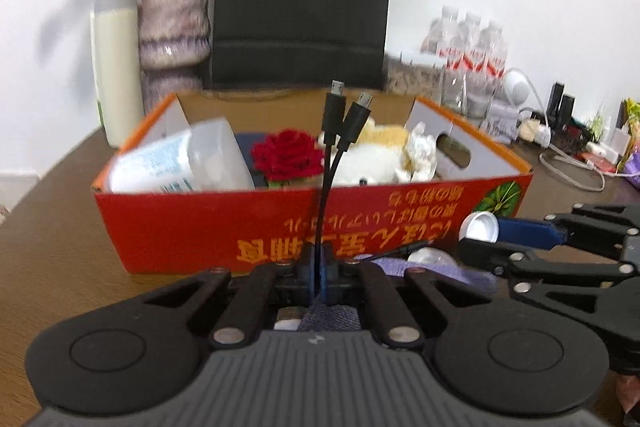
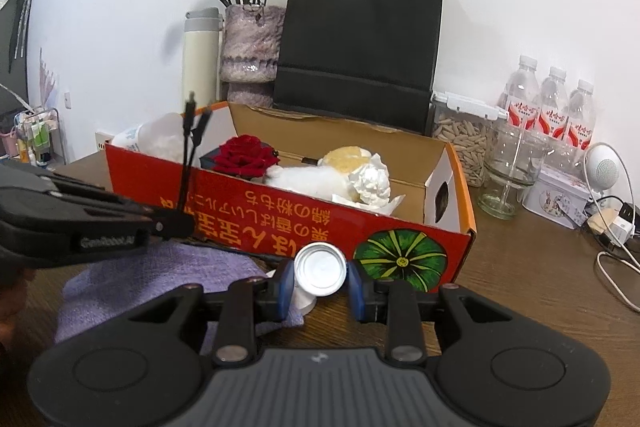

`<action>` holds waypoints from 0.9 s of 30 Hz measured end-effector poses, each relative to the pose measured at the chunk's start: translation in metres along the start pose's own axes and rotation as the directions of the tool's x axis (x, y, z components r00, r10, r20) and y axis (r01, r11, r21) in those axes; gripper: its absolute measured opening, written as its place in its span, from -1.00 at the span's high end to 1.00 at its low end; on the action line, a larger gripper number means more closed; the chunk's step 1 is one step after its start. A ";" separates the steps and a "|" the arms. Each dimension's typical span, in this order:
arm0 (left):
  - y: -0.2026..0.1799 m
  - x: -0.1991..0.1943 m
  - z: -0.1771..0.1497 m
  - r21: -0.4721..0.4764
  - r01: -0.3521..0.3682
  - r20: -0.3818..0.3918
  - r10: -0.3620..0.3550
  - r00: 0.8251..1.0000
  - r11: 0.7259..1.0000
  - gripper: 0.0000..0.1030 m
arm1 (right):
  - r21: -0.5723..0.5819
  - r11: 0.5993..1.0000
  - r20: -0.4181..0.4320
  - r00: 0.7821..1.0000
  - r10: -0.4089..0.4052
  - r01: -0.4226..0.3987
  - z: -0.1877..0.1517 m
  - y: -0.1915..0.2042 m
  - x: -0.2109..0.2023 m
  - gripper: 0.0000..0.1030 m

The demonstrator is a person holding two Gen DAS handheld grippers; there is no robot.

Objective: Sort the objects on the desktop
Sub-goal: 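Grasp the black cable with the left gripper while the right gripper lifts the cap toward the box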

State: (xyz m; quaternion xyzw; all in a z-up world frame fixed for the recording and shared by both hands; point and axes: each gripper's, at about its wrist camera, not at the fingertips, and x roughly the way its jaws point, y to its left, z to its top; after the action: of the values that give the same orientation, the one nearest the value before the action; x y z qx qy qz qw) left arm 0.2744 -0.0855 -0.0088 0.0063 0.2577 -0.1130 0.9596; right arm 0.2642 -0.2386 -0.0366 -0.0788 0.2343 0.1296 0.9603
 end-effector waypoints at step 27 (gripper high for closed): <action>0.010 -0.078 0.076 -0.092 0.080 0.387 -0.039 0.921 0.993 0.94 | 0.166 0.986 0.251 0.966 -0.064 0.022 0.060 -0.013 -0.050 0.47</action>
State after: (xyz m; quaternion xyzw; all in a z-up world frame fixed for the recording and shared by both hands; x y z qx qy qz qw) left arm 0.2480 -0.0640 0.0952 -0.0748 0.0705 -0.1272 0.9865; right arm 0.2504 -0.2487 0.0409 0.0115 0.1167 0.0983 0.9882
